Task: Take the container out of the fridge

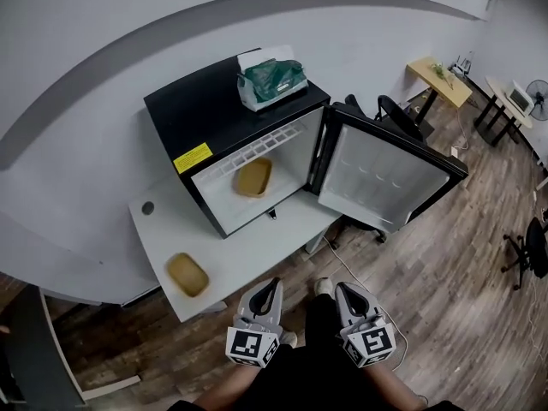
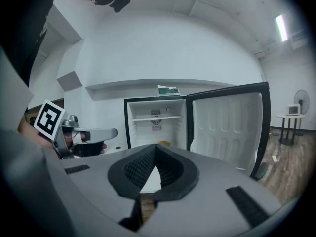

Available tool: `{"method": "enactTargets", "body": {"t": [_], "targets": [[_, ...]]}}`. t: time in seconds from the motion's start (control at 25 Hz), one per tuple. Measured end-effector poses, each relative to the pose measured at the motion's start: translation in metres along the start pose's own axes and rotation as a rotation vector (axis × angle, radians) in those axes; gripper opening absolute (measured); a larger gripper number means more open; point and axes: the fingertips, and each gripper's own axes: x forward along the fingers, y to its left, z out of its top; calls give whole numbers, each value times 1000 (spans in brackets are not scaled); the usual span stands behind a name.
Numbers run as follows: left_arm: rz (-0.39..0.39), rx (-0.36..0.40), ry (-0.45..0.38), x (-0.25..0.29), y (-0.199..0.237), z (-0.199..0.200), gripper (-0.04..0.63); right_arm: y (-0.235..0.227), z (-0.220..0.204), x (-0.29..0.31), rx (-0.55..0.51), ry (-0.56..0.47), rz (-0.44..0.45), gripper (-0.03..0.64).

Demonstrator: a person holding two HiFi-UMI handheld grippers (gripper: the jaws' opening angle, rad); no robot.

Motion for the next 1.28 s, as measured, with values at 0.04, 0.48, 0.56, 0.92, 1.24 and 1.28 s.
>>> {"method": "enactTargets", "body": {"t": [0.04, 0.48, 0.56, 0.92, 1.24, 1.28], "targets": [[24, -5, 2, 4, 4, 1, 17, -6, 0, 10, 6, 7, -1, 0], [236, -3, 29, 72, 53, 16, 17, -52, 41, 123, -58, -52, 244, 0], [257, 0, 27, 88, 57, 18, 17, -61, 50, 137, -80, -80, 274, 0], [375, 4, 43, 153, 81, 21, 17, -106, 61, 206, -48, 11, 361, 0], [488, -14, 77, 184, 101, 10, 17, -120, 47, 237, -28, 62, 517, 0], [501, -14, 79, 186, 103, 9, 17, -121, 47, 241, -34, 56, 525, 0]]}}
